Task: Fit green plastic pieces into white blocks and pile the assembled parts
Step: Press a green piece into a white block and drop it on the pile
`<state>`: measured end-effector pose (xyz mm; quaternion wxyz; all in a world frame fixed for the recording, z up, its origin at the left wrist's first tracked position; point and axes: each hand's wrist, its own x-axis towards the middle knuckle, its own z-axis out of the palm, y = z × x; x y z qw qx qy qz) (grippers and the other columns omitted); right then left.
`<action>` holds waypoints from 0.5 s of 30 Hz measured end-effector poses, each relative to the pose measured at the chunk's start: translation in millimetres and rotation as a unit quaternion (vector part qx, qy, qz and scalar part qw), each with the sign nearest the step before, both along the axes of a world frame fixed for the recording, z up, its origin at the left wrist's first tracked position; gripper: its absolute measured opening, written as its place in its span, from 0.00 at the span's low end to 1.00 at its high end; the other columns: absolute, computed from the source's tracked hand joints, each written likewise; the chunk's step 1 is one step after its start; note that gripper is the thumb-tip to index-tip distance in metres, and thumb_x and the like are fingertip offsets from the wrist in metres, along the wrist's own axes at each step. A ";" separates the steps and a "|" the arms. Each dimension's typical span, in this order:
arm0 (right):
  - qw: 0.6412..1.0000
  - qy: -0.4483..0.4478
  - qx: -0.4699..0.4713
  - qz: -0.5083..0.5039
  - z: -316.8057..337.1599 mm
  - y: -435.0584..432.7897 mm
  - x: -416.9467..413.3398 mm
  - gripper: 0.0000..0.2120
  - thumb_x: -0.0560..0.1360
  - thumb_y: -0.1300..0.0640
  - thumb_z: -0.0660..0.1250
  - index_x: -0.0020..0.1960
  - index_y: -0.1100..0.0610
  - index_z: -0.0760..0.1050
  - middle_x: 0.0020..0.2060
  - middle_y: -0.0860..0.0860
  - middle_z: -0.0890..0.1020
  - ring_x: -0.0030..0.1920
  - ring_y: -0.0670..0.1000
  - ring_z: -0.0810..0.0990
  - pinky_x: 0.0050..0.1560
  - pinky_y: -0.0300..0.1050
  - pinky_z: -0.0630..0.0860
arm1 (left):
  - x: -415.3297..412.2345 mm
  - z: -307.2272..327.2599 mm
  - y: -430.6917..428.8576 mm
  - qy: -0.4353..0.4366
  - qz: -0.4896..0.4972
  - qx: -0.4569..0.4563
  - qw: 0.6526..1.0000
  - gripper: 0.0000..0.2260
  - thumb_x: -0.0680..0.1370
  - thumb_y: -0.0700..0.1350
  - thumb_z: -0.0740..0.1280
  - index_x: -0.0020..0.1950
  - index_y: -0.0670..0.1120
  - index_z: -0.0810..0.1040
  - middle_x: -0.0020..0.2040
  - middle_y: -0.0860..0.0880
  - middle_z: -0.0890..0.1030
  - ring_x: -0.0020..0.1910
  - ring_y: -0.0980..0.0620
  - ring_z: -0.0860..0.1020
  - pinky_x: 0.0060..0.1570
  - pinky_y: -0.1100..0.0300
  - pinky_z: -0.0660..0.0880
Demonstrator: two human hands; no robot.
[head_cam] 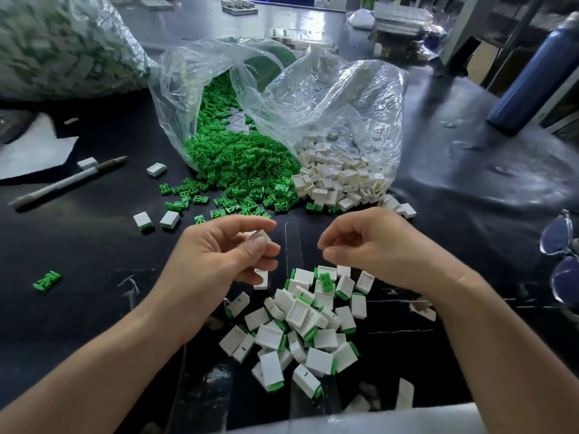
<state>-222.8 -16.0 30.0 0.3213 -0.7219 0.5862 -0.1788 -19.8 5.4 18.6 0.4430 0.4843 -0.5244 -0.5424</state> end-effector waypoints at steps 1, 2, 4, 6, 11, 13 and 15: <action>1.000 0.002 0.015 0.011 1.1 0.2 -0.7 0.05 0.70 0.54 0.72 0.38 0.46 0.78 0.32 0.42 0.78 0.32 0.36 0.74 0.36 0.29 0.70 | 0.1 0.1 0.0 0.000 0.000 0.000 1.000 0.09 0.74 0.35 0.65 0.45 0.48 0.81 0.38 0.45 0.84 0.34 0.51 0.83 0.32 0.63 0.79; 0.999 0.007 0.028 0.026 1.5 0.6 0.2 0.06 0.68 0.55 0.73 0.38 0.45 0.78 0.32 0.42 0.78 0.31 0.36 0.74 0.35 0.29 0.70 | 0.1 0.2 0.0 0.001 0.001 -0.001 1.000 0.09 0.74 0.35 0.65 0.45 0.48 0.81 0.37 0.45 0.84 0.34 0.51 0.83 0.32 0.63 0.79; 0.996 0.046 0.039 0.060 0.4 2.8 5.0 0.09 0.67 0.56 0.74 0.38 0.44 0.77 0.34 0.43 0.77 0.31 0.36 0.73 0.34 0.28 0.69 | 0.0 0.2 -0.2 0.001 0.000 -0.001 1.000 0.09 0.74 0.35 0.65 0.45 0.47 0.81 0.38 0.45 0.84 0.34 0.51 0.82 0.32 0.63 0.79; 0.991 0.101 0.028 0.084 -1.3 4.3 9.0 0.10 0.66 0.55 0.74 0.38 0.44 0.74 0.35 0.43 0.75 0.32 0.37 0.72 0.34 0.28 0.68 | 0.1 0.3 -0.3 0.003 -0.003 0.000 1.000 0.09 0.74 0.35 0.65 0.45 0.47 0.81 0.38 0.45 0.84 0.34 0.51 0.82 0.32 0.64 0.79; 0.994 0.080 0.014 0.068 0.5 4.8 10.0 0.12 0.68 0.57 0.73 0.34 0.47 0.71 0.32 0.43 0.75 0.33 0.38 0.72 0.36 0.32 0.70 | -0.1 -0.9 -0.6 0.005 -0.009 0.006 1.000 0.09 0.74 0.35 0.65 0.47 0.47 0.81 0.38 0.45 0.84 0.34 0.51 0.83 0.31 0.64 0.78; 0.999 -0.018 0.020 0.032 1.7 4.4 10.0 0.10 0.69 0.59 0.72 0.36 0.50 0.72 0.32 0.47 0.79 0.34 0.44 0.76 0.41 0.44 0.75 | -0.9 -1.2 -1.1 0.006 -0.009 0.011 1.000 0.08 0.73 0.36 0.65 0.49 0.46 0.79 0.38 0.45 0.85 0.35 0.51 0.83 0.30 0.65 0.77; 0.993 -0.119 0.017 0.012 3.0 4.7 10.8 0.09 0.70 0.61 0.71 0.37 0.52 0.73 0.30 0.49 0.80 0.34 0.48 0.79 0.40 0.48 0.76 | -1.5 -1.2 -1.4 0.011 -0.010 0.020 1.000 0.06 0.72 0.37 0.66 0.47 0.43 0.77 0.39 0.45 0.85 0.35 0.50 0.83 0.30 0.64 0.77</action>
